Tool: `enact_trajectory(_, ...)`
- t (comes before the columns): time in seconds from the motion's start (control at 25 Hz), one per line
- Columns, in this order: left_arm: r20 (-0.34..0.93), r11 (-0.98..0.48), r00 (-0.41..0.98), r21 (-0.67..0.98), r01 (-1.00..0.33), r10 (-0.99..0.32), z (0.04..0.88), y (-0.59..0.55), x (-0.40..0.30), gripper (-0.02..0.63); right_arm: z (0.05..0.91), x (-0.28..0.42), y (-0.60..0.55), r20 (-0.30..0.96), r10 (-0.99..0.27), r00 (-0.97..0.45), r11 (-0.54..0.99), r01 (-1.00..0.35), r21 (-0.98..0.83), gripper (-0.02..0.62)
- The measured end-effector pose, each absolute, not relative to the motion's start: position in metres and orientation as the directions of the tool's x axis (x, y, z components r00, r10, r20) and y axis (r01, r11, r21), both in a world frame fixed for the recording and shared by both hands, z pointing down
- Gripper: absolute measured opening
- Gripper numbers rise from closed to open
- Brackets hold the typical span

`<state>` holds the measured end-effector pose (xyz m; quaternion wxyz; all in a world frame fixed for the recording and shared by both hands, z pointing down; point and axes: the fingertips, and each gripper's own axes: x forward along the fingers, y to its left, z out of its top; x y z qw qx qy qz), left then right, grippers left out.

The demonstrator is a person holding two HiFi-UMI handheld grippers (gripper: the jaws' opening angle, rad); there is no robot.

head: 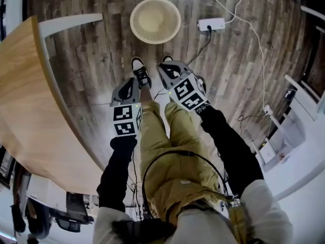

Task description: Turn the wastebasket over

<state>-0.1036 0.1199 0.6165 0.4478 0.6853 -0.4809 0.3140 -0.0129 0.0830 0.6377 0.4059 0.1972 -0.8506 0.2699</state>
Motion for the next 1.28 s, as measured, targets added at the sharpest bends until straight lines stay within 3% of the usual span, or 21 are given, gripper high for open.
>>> enact_trajectory(0.24,0.872,-0.112,0.344,0.325,-0.939,-0.348,0.669,0.123,-0.121,0.0,0.719,-0.012,0.081,0.841,-0.044,-0.539,0.826,-0.494,-0.273,0.021)
enact_trajectory(0.52,0.884,-0.214,0.369,0.316,-0.924,-0.288,0.722,0.122,-0.129,0.0,0.794,-0.016,0.069,0.881,0.037,-0.473,0.879,-0.404,-0.253,0.021)
enact_trajectory(0.76,0.885,-0.067,0.36,0.357,-0.932,-0.296,0.775,0.103,-0.132,0.0,0.85,-0.03,0.063,0.9,0.075,-0.429,0.891,-0.377,-0.254,0.023)
enact_trajectory(1.04,0.915,0.004,0.316,0.328,-0.945,-0.251,0.841,0.092,-0.128,0.0,0.901,-0.035,0.068,0.926,0.084,-0.367,0.901,-0.37,-0.228,0.026)
enact_trajectory(1.28,0.924,0.027,0.317,0.33,-0.944,-0.215,0.87,0.089,-0.124,0.002,0.928,-0.035,0.07,0.935,0.099,-0.34,0.897,-0.376,-0.232,0.115)
